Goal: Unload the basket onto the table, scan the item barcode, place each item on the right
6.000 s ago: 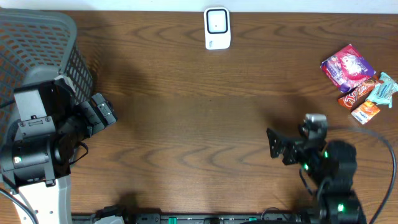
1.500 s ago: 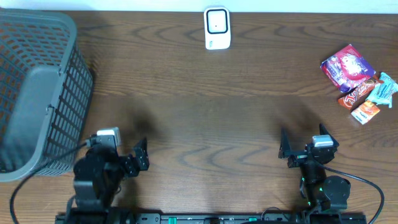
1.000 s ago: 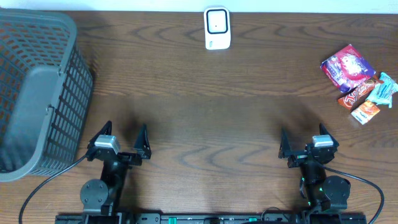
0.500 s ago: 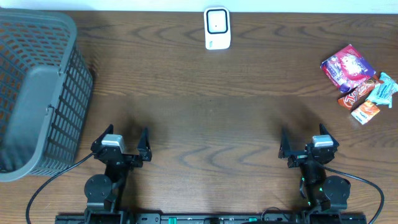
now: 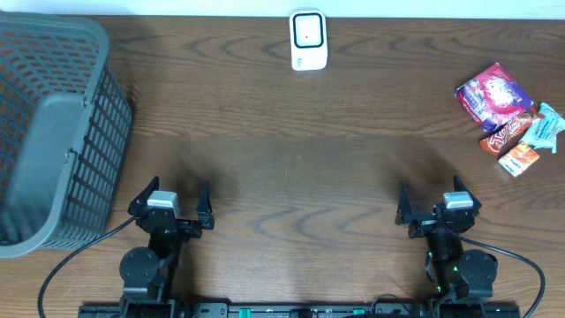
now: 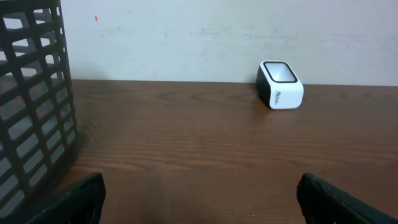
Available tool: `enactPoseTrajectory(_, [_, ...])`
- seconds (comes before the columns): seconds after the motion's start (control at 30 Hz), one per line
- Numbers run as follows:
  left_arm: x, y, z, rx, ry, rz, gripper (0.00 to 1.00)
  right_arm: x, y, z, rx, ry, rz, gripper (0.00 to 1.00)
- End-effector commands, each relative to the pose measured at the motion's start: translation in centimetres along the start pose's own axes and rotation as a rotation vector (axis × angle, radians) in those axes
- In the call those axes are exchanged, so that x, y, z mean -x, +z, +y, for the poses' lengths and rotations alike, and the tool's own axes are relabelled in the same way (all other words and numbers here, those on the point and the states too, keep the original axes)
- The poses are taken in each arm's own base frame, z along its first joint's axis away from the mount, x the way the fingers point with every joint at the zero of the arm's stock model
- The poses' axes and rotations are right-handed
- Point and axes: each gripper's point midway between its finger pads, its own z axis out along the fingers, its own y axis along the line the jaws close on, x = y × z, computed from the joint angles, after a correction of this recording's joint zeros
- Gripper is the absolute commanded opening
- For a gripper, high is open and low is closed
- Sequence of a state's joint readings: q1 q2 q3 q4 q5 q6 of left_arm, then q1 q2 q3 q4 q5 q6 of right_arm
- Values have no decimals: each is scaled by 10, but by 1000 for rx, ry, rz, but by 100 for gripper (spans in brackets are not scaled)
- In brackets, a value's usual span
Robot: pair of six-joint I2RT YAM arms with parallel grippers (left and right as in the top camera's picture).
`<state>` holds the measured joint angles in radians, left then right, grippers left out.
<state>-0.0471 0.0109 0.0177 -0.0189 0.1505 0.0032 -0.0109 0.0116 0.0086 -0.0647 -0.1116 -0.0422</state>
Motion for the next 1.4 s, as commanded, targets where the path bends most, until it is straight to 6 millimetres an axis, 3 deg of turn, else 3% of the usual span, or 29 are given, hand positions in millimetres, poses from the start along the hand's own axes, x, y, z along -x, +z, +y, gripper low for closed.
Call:
enactPoseTrajectory(0.0, [-16, 0, -2, -14, 26, 49, 98, -1, 0, -3, -15, -15, 1, 99])
enactPoseTrajectory(0.57, [-17, -1, 20, 115, 24, 55, 98, -1, 0, -3, -15, -15, 1, 99])
enactPoseTrajectory(1.37, [-17, -1, 19, 107, 24, 53, 98, -1, 0, -3, -15, -15, 1, 99])
